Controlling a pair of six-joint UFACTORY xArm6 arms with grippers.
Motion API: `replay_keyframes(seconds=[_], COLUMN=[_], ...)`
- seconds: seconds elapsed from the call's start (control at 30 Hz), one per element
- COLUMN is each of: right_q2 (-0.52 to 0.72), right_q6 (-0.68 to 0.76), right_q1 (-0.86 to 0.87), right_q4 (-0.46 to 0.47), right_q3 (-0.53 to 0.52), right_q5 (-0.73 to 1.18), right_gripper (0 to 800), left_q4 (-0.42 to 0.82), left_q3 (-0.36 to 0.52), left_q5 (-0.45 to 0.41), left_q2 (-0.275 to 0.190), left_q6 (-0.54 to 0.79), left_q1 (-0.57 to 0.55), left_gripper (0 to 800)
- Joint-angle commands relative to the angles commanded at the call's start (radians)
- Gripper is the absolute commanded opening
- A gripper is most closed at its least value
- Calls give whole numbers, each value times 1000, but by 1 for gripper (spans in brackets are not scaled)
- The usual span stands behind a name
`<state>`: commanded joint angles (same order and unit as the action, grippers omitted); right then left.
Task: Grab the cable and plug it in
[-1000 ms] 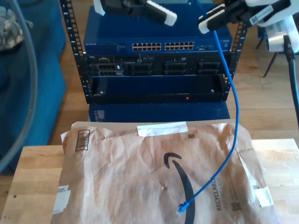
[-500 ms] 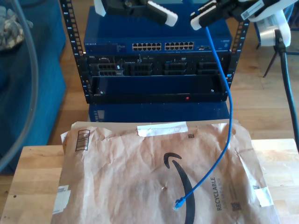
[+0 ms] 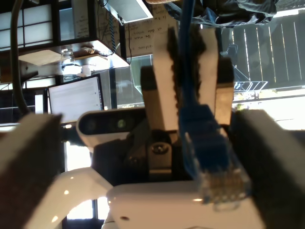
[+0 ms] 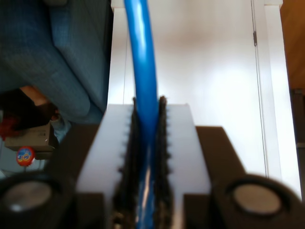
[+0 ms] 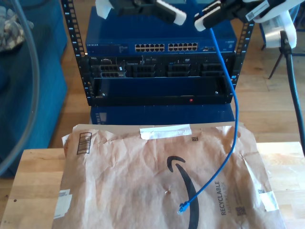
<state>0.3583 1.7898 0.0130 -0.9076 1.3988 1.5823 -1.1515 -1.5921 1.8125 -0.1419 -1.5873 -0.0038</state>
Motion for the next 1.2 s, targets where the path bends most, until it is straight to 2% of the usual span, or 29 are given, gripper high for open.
replay_keyframes(seconds=[0.2,0.3,0.47,0.57,0.67,0.87,1.07,1.2], right_q2=[-2,0,0,0,0,0,0,0], right_q6=[0,0,0,0,-2,0,0,0], right_q1=[-14,-14,-14,-14,-15,-15,-15,-15], right_q4=[2,2,5,5,5,5,5,5], right_q3=[-3,-3,-5,-5,-5,-5,-5,-5], right_q5=[0,-9,-11,-11,-11,-11,-11,-11], right_gripper=[21,22,22,22,22,22,30,82], left_q4=[0,2,5,6,8,8,12,14], left_q3=[0,0,2,2,2,2,3,3], left_q5=[-5,-6,-9,-11,-11,-12,-17,-23], left_q2=[0,0,0,-2,-2,-2,-5,-5], left_q6=[-8,-11,-15,-26,-44,-44,-43,-43], left_q1=[2,2,3,5,6,6,9,11], left_gripper=[406,341,303,208,164,117,21,6])
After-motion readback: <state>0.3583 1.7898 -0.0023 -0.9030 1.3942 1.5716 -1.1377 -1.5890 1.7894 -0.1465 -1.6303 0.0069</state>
